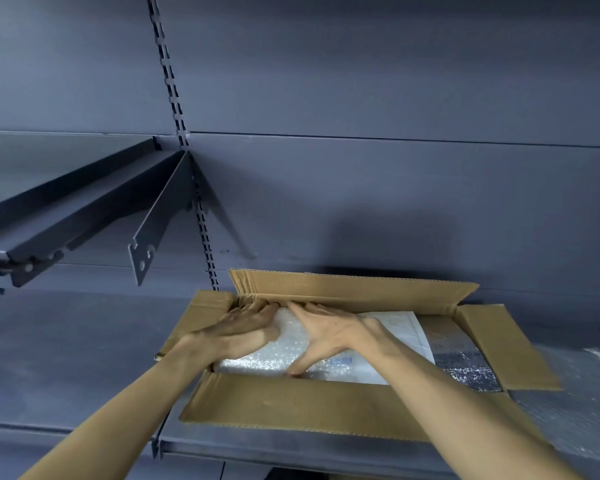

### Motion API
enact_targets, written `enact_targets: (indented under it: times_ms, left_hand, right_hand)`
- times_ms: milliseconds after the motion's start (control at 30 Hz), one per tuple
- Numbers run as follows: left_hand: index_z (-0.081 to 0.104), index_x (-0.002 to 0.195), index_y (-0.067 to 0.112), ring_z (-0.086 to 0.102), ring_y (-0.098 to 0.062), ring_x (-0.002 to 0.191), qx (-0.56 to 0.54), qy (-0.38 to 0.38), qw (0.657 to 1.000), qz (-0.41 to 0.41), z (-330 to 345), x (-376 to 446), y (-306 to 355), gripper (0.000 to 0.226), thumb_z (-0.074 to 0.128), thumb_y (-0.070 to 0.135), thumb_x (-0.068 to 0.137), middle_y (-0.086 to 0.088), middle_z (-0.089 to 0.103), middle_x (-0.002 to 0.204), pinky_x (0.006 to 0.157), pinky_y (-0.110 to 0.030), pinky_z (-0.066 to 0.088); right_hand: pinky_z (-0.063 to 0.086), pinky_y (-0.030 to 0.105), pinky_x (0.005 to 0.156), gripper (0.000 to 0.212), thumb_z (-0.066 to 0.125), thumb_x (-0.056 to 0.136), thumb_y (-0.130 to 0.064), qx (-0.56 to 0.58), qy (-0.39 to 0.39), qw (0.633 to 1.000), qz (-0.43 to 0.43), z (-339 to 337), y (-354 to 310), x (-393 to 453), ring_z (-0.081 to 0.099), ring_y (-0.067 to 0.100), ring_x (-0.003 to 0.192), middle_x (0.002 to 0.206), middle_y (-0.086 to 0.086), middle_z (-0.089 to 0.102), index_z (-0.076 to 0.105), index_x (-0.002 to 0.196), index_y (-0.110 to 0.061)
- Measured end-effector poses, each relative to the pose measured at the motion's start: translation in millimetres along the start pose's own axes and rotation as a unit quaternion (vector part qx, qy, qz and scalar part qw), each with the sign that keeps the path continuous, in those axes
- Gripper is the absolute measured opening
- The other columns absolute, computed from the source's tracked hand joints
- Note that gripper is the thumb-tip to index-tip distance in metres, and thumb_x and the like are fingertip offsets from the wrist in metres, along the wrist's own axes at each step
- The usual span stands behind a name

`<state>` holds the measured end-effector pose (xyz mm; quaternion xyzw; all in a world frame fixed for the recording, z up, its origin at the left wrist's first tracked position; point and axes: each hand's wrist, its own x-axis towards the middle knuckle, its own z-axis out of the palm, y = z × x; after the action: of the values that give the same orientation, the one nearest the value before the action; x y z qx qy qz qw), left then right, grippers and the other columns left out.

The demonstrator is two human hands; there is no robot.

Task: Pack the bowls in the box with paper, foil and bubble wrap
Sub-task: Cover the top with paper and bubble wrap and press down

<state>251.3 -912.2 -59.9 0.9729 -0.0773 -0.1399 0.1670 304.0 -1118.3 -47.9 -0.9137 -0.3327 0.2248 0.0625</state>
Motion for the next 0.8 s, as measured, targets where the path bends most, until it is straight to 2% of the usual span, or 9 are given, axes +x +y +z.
enact_targets:
  times_ms: [100, 167, 233, 300, 367, 467, 533, 667, 800]
  left_hand:
    - [0.043, 0.139, 0.031, 0.036, -0.016, 0.137, 0.016, 0.043, 0.999, 0.012, 2.3, -2.1, 6.1, 0.072, 0.009, 0.074, 0.092, 0.008, 0.042, 0.144, 0.115, -0.042, 0.025]
    - [0.047, 0.134, 0.030, 0.042, -0.011, 0.128, 0.061, 0.099, 0.993, 0.038, 7.3, -2.4, 2.7, 0.079, 0.000, 0.076, 0.091, 0.010, 0.044, 0.131, 0.111, -0.039, 0.030]
    - [0.037, 0.146, 0.029, 0.038, -0.010, 0.128, 0.122, 0.130, 0.982, 0.065, 15.2, -0.9, -1.4, 0.076, 0.000, 0.072, 0.095, 0.011, 0.038, 0.132, 0.112, -0.038, 0.032]
    - [0.013, 0.156, 0.036, 0.029, -0.010, 0.136, 0.168, 0.112, 0.976, 0.083, 20.2, 1.4, -1.3, 0.071, 0.000, 0.071, 0.096, 0.012, 0.031, 0.143, 0.117, -0.038, 0.025]
    - [-0.003, 0.155, 0.043, 0.023, -0.010, 0.138, 0.176, 0.068, 0.979, 0.084, 22.2, 2.0, 0.6, 0.070, -0.002, 0.076, 0.093, 0.013, 0.025, 0.147, 0.118, -0.038, 0.019]
    - [0.004, 0.156, 0.041, 0.021, -0.010, 0.141, 0.197, 0.096, 0.970, 0.106, 16.1, 0.4, 11.8, 0.072, 0.000, 0.076, 0.093, 0.014, 0.022, 0.152, 0.116, -0.037, 0.017]
    - [0.003, 0.156, 0.048, 0.016, -0.008, 0.147, 0.176, 0.102, 0.968, 0.150, 13.4, 2.7, 26.2, 0.064, 0.004, 0.073, 0.097, 0.017, 0.014, 0.160, 0.119, -0.037, 0.018]
    - [-0.010, 0.152, 0.054, -0.016, 0.000, 0.151, 0.165, 0.055, 0.951, 0.258, 19.8, 16.3, 50.4, 0.054, 0.012, 0.063, 0.103, 0.025, -0.012, 0.164, 0.123, -0.035, 0.001]
    - [-0.011, 0.156, 0.043, -0.022, -0.011, 0.152, 0.203, 0.021, 0.921, 0.332, 28.8, 33.0, 44.4, 0.060, 0.020, 0.056, 0.106, 0.016, -0.021, 0.165, 0.122, -0.033, -0.014]
  right_hand:
    - [0.020, 0.042, 0.122, 0.141, 0.075, 0.060, -0.082, -0.025, 0.008, 1.000, -0.003, -7.5, 14.6, -20.0, 0.009, 0.023, 0.156, 0.170, 0.000, 0.009, -0.008, 0.161, -0.029]
    - [0.021, 0.042, 0.121, 0.134, 0.072, 0.063, -0.083, -0.035, 0.028, 0.999, -0.004, -11.0, 30.9, -37.8, 0.009, 0.021, 0.156, 0.169, -0.002, 0.010, -0.004, 0.161, -0.033]
    - [0.027, 0.041, 0.117, 0.112, 0.064, 0.075, -0.080, -0.040, 0.059, 0.997, -0.013, -10.0, 49.4, -54.8, 0.017, 0.020, 0.153, 0.165, -0.006, 0.020, 0.003, 0.160, -0.039]
    - [0.034, 0.040, 0.109, 0.084, 0.051, 0.091, -0.070, -0.039, 0.096, 0.994, -0.023, -5.5, 65.1, -68.5, 0.026, 0.017, 0.147, 0.157, -0.008, 0.031, 0.012, 0.159, -0.042]
    - [0.036, 0.039, 0.106, 0.066, 0.043, 0.101, -0.059, -0.033, 0.127, 0.991, -0.019, -0.3, 75.5, -80.8, 0.029, 0.015, 0.143, 0.153, -0.009, 0.035, 0.021, 0.159, -0.038]
    - [0.032, 0.038, 0.114, 0.055, 0.036, 0.106, -0.049, -0.020, 0.167, 0.986, -0.012, 5.9, 90.1, -98.8, 0.029, 0.012, 0.143, 0.153, -0.008, 0.037, 0.026, 0.158, -0.033]
    - [0.030, 0.033, 0.115, 0.052, 0.035, 0.108, -0.044, -0.012, 0.197, 0.980, -0.011, 9.3, 102.8, -111.3, 0.029, 0.011, 0.143, 0.152, -0.009, 0.037, 0.029, 0.158, -0.029]
    - [0.030, 0.034, 0.117, 0.046, 0.034, 0.110, -0.035, 0.000, 0.231, 0.973, 0.002, 16.4, 128.7, -136.1, 0.031, 0.009, 0.143, 0.152, -0.011, 0.037, 0.037, 0.155, -0.025]
    - [0.027, 0.033, 0.119, 0.045, 0.035, 0.110, -0.032, 0.026, 0.299, 0.954, 0.021, 23.7, 151.5, -159.9, 0.028, 0.007, 0.145, 0.154, -0.009, 0.036, 0.040, 0.153, -0.022]
